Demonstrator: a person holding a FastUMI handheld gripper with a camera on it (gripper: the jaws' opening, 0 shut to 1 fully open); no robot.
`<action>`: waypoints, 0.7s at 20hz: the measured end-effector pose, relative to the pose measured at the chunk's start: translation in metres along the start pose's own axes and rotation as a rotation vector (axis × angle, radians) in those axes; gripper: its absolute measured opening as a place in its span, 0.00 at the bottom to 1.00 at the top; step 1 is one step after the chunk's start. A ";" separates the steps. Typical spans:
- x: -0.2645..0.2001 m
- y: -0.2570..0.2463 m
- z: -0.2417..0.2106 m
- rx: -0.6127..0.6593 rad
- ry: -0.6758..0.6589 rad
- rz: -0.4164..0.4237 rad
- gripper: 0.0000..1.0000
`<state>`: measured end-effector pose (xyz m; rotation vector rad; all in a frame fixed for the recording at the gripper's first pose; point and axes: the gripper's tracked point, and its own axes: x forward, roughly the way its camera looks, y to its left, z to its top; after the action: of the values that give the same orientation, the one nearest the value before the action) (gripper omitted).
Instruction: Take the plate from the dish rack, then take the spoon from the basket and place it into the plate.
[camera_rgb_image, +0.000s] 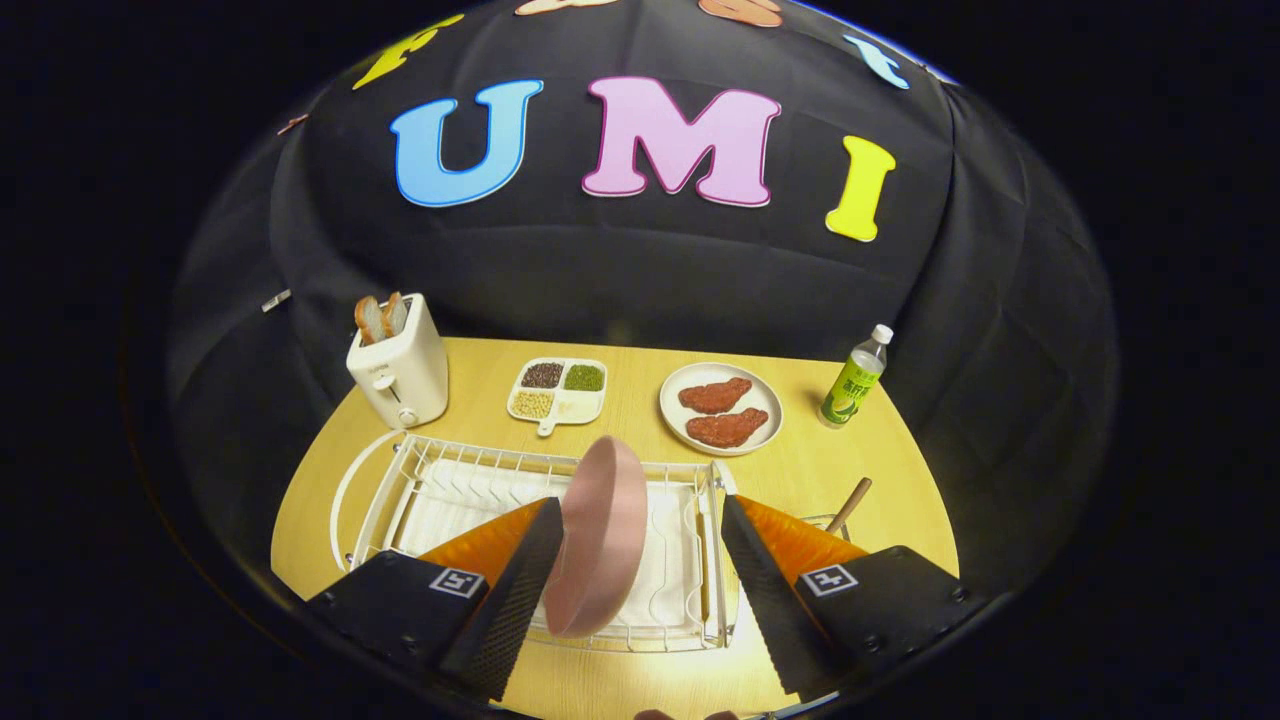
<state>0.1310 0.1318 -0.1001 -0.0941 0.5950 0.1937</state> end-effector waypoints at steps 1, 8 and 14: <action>0.008 0.001 -0.003 -0.002 0.020 0.001 0.98; 0.037 0.014 -0.024 0.123 0.142 0.018 0.66; 0.043 0.026 -0.028 0.139 0.152 0.008 0.36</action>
<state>0.1454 0.1601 -0.1482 0.0287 0.7591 0.1535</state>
